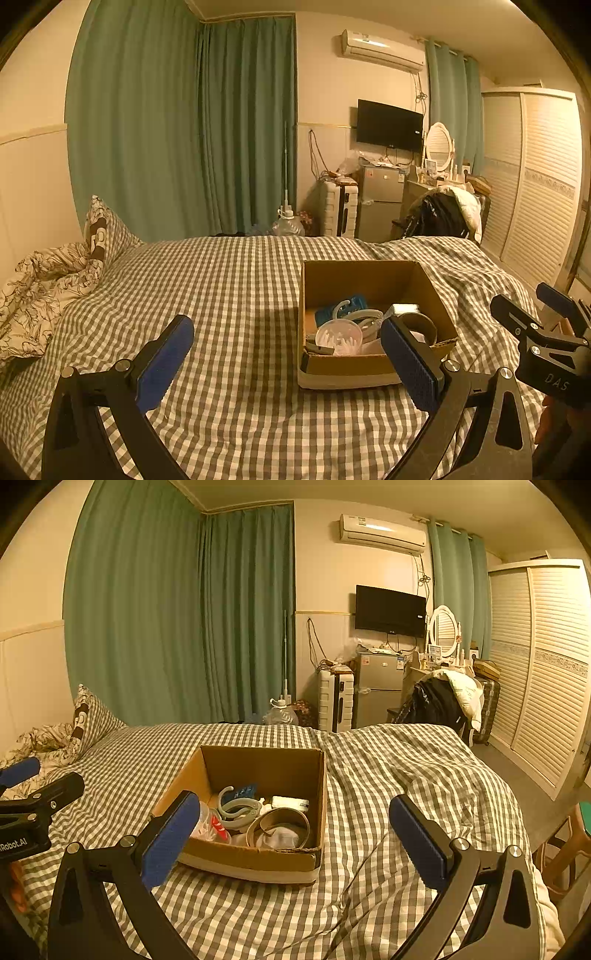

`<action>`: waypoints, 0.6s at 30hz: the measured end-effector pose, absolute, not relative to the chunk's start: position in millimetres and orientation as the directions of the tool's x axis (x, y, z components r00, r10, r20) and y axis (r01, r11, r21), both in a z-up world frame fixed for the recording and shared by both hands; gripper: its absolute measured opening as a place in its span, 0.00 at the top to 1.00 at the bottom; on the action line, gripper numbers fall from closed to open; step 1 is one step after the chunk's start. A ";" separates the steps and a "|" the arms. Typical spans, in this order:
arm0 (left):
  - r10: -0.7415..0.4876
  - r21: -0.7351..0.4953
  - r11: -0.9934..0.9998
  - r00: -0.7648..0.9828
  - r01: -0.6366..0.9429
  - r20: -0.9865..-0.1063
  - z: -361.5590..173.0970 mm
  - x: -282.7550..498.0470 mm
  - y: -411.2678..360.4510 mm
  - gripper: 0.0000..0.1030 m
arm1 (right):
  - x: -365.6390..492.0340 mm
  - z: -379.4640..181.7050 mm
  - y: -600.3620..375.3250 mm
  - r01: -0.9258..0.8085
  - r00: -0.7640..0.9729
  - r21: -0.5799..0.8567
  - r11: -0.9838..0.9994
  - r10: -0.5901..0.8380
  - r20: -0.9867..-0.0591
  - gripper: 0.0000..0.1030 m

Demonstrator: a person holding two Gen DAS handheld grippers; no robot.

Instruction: Organize objects

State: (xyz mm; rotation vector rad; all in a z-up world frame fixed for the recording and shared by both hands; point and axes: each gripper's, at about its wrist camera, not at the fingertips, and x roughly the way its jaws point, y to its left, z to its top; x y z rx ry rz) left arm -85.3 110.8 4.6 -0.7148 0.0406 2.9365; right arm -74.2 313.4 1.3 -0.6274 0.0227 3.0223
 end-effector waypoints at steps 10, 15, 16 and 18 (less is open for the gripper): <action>0.114 0.003 -0.991 -0.878 -0.130 -0.464 2.2 -84.8 116.8 0.00 | -74.6 0.4 312.2 -0.052 -0.916 0.005 -0.999 0.046 -0.398 0.00; 0.113 0.004 -0.991 -0.878 -0.130 -0.465 1.7 -84.8 117.5 0.00 | -74.0 0.5 312.3 -0.052 -0.916 0.005 -0.999 0.045 -0.400 0.00; 0.113 0.005 -0.991 -0.877 -0.130 -0.466 1.4 -84.9 117.5 0.00 | -74.0 0.6 312.3 -0.051 -0.916 0.005 -0.999 0.045 -0.400 0.00; 0.112 0.007 -0.991 -0.877 -0.131 -0.467 1.1 -84.9 117.8 0.00 | -74.0 0.7 312.2 -0.050 -0.916 0.005 -0.999 0.044 -0.400 0.00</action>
